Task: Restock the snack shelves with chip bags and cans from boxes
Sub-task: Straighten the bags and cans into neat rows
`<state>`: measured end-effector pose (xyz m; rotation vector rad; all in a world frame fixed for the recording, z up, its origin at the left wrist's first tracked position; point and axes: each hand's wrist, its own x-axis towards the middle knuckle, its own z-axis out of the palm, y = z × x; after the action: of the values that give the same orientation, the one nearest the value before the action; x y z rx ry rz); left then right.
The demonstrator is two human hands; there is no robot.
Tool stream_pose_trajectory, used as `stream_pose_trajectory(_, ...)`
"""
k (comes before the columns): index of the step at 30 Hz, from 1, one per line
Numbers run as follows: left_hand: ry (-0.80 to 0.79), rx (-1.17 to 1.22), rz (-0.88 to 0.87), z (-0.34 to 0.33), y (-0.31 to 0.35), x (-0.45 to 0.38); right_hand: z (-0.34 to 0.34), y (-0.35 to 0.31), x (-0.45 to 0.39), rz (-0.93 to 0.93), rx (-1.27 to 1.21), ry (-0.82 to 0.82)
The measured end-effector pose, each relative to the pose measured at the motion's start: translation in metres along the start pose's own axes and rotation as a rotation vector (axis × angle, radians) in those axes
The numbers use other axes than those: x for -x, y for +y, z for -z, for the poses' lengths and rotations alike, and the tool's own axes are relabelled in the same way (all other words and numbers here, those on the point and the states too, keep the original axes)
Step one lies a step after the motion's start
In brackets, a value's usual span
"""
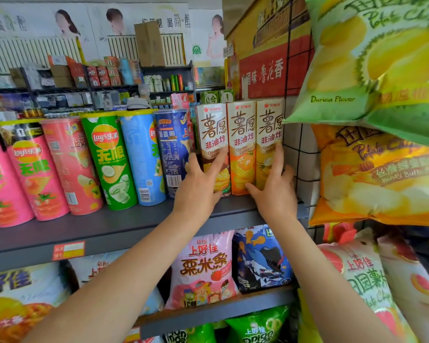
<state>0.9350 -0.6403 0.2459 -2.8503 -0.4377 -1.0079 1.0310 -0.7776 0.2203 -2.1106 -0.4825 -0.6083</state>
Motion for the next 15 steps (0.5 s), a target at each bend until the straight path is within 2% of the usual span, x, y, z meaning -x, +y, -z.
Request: stream_pose_trajectory(15,-0.010,0.132,0.047,-0.015,-0.002,-0.005,-0.004,-0.004,-0.014,0.013,0.023,-0.065)
